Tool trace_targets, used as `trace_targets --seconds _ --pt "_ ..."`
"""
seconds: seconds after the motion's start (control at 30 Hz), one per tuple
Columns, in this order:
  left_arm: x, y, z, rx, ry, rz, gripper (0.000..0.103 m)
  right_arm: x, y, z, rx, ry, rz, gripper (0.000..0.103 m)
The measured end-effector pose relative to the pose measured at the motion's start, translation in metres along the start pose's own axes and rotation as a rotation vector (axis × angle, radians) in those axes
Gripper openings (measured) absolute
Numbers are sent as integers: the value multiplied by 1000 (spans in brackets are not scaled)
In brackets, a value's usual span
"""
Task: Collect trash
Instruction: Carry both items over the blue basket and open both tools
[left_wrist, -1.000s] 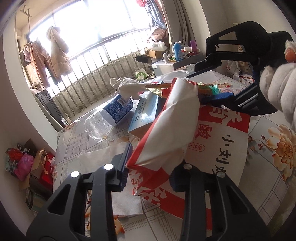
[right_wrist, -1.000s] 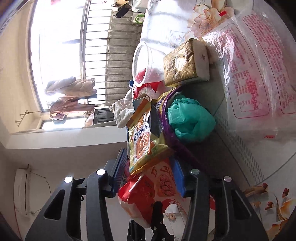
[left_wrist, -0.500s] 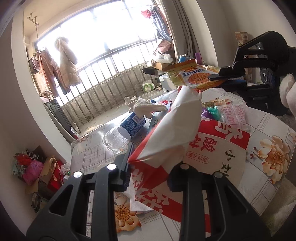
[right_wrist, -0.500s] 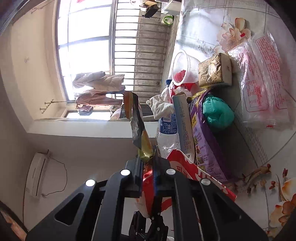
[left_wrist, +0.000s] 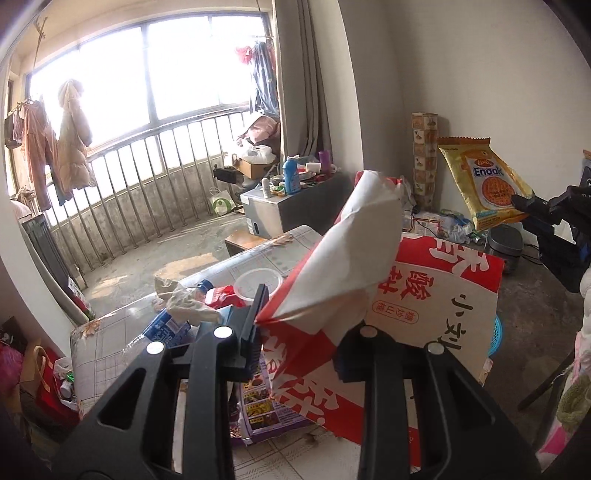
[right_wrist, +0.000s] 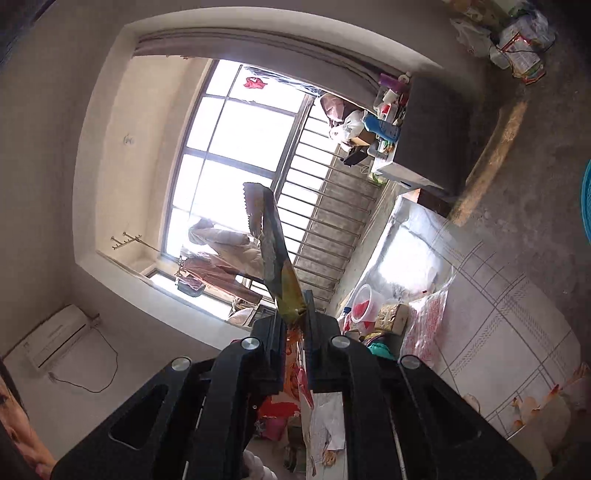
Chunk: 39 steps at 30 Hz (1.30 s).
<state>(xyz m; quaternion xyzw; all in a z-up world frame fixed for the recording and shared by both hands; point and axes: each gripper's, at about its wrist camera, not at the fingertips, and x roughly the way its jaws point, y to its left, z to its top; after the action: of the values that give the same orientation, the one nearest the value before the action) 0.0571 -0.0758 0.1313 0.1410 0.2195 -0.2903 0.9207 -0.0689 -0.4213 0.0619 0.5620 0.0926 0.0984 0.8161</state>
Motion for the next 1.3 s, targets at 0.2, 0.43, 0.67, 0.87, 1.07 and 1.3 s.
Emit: trace_targets --seconds 0.2,0.43,0.67,0.87,1.07,1.3 --pt "96 -109 54 88 138 -247 28 -79 -43 38 0 -203 -200 8" --pt "219 -267 62 241 324 -372 29 -101 -125 59 104 -285 -419 9" --pt "324 -381 12 394 473 -344 29 -116 -216 79 237 -320 -583 8" --pt "401 -418 -24 380 625 -344 31 -103 -289 93 307 -278 -730 9" --pt "444 -432 -39 344 684 -355 60 -71 -369 108 305 -171 -943 28" --pt "418 -394 -6 210 603 -414 64 -65 -388 102 241 -132 -1057 47"
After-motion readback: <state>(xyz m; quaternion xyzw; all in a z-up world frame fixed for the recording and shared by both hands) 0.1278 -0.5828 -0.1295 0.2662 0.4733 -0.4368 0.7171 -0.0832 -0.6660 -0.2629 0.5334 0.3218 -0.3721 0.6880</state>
